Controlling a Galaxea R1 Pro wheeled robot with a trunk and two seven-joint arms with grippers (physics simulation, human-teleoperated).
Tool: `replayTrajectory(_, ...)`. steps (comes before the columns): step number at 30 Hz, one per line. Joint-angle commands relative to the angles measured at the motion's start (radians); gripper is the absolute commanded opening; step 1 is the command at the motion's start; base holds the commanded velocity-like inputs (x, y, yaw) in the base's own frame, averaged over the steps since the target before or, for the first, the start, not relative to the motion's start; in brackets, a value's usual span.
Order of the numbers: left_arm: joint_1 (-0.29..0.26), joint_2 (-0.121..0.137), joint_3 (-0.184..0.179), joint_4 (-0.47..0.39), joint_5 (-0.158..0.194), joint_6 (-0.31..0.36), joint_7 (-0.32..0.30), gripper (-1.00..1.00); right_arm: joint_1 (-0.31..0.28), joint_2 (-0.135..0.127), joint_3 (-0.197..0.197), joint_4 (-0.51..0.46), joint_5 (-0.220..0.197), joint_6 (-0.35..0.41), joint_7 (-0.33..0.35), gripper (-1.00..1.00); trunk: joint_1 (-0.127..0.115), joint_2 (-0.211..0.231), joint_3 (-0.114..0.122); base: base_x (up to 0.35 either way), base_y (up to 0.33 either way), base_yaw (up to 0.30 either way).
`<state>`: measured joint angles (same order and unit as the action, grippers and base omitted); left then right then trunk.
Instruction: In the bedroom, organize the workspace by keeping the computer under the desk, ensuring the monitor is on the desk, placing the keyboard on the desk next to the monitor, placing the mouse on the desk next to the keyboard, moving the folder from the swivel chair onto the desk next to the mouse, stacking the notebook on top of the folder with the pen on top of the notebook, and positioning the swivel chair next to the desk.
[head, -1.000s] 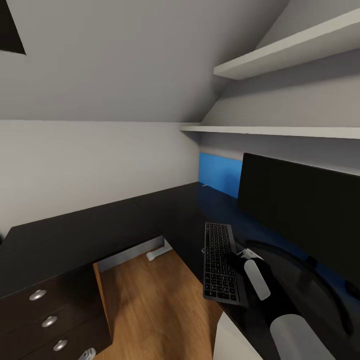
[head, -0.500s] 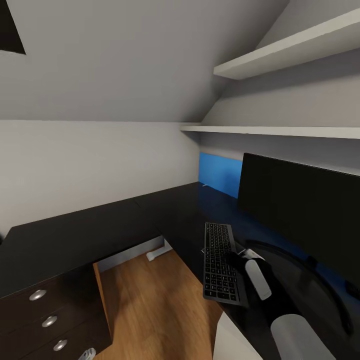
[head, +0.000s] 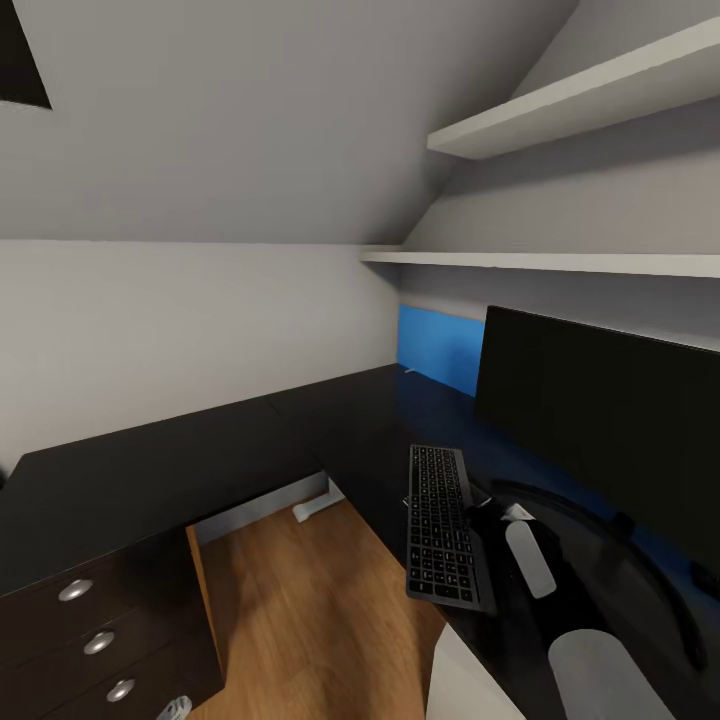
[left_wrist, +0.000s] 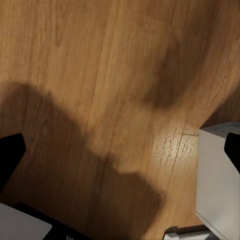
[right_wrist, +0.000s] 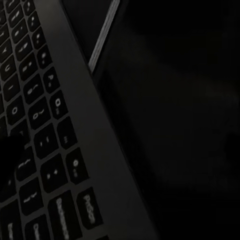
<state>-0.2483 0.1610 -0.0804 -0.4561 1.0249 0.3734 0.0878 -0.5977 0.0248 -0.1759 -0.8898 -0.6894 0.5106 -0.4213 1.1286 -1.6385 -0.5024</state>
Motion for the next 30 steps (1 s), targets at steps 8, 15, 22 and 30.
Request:
replayTrajectory(8, 0.000, 0.001, -0.008, -0.003, 0.011, 0.001, 0.009, 1.00, -0.002, 0.001, -0.014, 0.017, -0.010, 0.001, -0.008, 1.00, 0.000, -0.001, -0.001, 0.000, 0.000, 0.000)
replayTrajectory(15, 0.000, 0.002, -0.008, -0.003, 0.011, 0.001, 0.009, 1.00, -0.004, 0.000, -0.017, 0.050, -0.011, 0.001, -0.007, 1.00, 0.000, -0.001, -0.001, 0.000, 0.046, 0.000)
replayTrajectory(22, 0.000, 0.002, -0.008, -0.001, 0.011, 0.001, 0.009, 1.00, -0.005, 0.000, -0.017, 0.070, -0.010, 0.000, -0.007, 1.00, 0.000, -0.001, -0.001, 0.000, 0.155, 0.000)
replayTrajectory(30, 0.000, 0.002, -0.008, 0.000, 0.011, 0.001, 0.009, 1.00, -0.007, 0.000, -0.017, 0.083, -0.011, 0.001, -0.007, 1.00, 0.000, -0.001, -0.001, 0.000, 0.045, 0.000)
